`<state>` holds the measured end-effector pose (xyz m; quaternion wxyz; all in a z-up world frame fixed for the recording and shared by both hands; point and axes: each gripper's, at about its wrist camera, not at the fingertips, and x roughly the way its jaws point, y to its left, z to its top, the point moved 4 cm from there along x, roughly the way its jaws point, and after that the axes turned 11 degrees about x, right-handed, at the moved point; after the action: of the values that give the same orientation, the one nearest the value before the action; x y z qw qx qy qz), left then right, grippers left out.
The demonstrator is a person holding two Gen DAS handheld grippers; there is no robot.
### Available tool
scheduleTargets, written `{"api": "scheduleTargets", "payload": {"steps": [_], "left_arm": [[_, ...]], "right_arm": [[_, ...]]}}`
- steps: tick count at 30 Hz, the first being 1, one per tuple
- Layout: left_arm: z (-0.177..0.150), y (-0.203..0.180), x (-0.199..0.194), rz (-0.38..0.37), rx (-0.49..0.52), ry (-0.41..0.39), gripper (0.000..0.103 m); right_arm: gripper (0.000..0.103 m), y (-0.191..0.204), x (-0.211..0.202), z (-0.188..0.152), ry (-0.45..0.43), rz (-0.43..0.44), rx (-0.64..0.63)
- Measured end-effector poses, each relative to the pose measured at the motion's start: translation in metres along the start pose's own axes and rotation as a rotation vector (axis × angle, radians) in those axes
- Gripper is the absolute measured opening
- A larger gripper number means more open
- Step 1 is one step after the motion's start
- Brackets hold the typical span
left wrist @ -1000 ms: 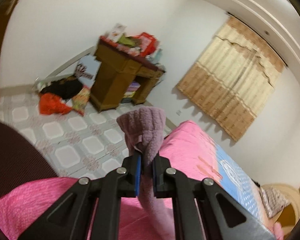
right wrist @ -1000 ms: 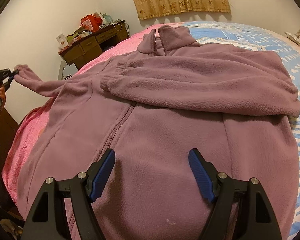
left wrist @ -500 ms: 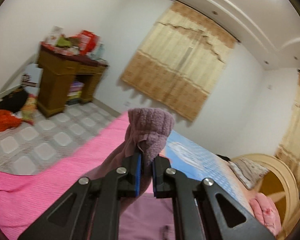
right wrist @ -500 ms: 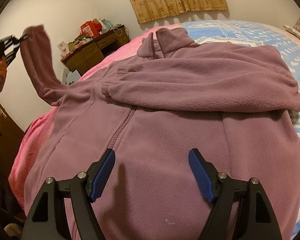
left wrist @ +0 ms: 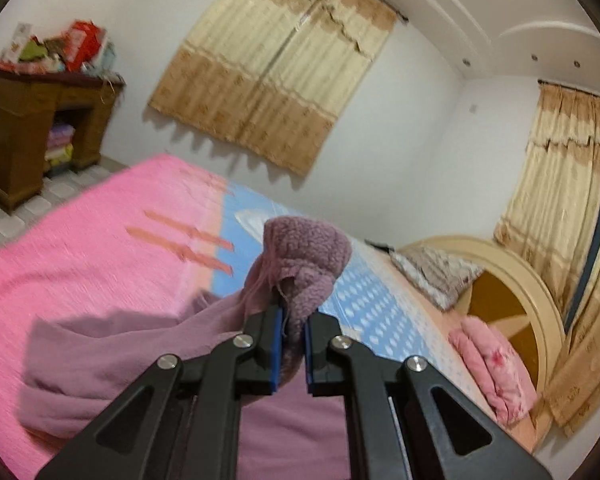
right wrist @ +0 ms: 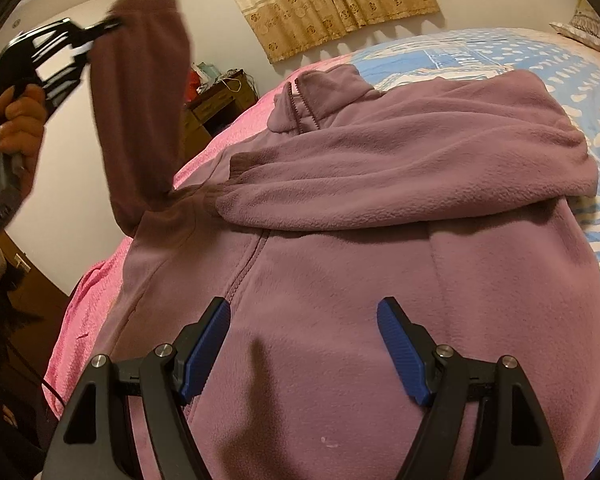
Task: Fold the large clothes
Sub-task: 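Lift the cuff with the left tool, lay the sleeve across the jacket body, release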
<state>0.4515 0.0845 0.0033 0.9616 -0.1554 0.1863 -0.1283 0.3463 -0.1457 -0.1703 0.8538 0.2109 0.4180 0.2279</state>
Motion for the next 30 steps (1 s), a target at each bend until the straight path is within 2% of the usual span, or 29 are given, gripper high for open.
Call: {"api": "scheduleTargets", "payload": {"steps": [2, 6, 10, 15, 18, 20, 21, 22, 24, 25, 28, 30], "left_arm": [[-0.017, -0.01, 0.014, -0.016, 0.003, 0.038, 0.008], [-0.036, -0.03, 0.032, -0.003, 0.054, 0.08, 0.008], [-0.058, -0.054, 0.047, 0.017, 0.155, 0.117, 0.008], [-0.089, -0.082, 0.078, 0.063, 0.304, 0.277, 0.011], [-0.102, -0.086, 0.068, 0.062, 0.364, 0.327, 0.014], [-0.108, -0.083, 0.044, 0.041, 0.394, 0.312, 0.023], [-0.11, -0.078, 0.03, 0.039, 0.398, 0.296, 0.04], [-0.112, -0.067, 0.015, 0.053, 0.389, 0.283, 0.07], [-0.111, -0.046, -0.008, 0.083, 0.35, 0.217, 0.099], [-0.109, -0.036, -0.024, 0.077, 0.334, 0.172, 0.103], [-0.104, -0.02, -0.037, 0.089, 0.303, 0.174, 0.103], [-0.095, -0.01, -0.053, 0.084, 0.265, 0.129, 0.103]], "right_arm": [[0.077, -0.002, -0.001, 0.001, -0.004, 0.005, 0.008], [0.077, -0.003, -0.001, 0.002, -0.007, 0.014, 0.019], [0.077, -0.005, -0.002, 0.002, -0.009, 0.017, 0.023], [0.077, -0.006, -0.003, 0.002, -0.01, 0.02, 0.024], [0.077, -0.007, -0.005, 0.002, -0.017, 0.028, 0.032], [0.077, -0.008, -0.006, 0.002, -0.02, 0.035, 0.04], [0.077, -0.009, -0.006, 0.002, -0.021, 0.039, 0.043], [0.077, -0.009, -0.007, 0.002, -0.021, 0.041, 0.045], [0.077, -0.009, -0.007, 0.002, -0.023, 0.042, 0.046], [0.077, -0.01, -0.008, 0.001, -0.023, 0.04, 0.044], [0.077, -0.008, -0.008, 0.0, -0.021, 0.032, 0.038], [0.077, -0.009, -0.008, 0.0, -0.024, 0.038, 0.042]]}}
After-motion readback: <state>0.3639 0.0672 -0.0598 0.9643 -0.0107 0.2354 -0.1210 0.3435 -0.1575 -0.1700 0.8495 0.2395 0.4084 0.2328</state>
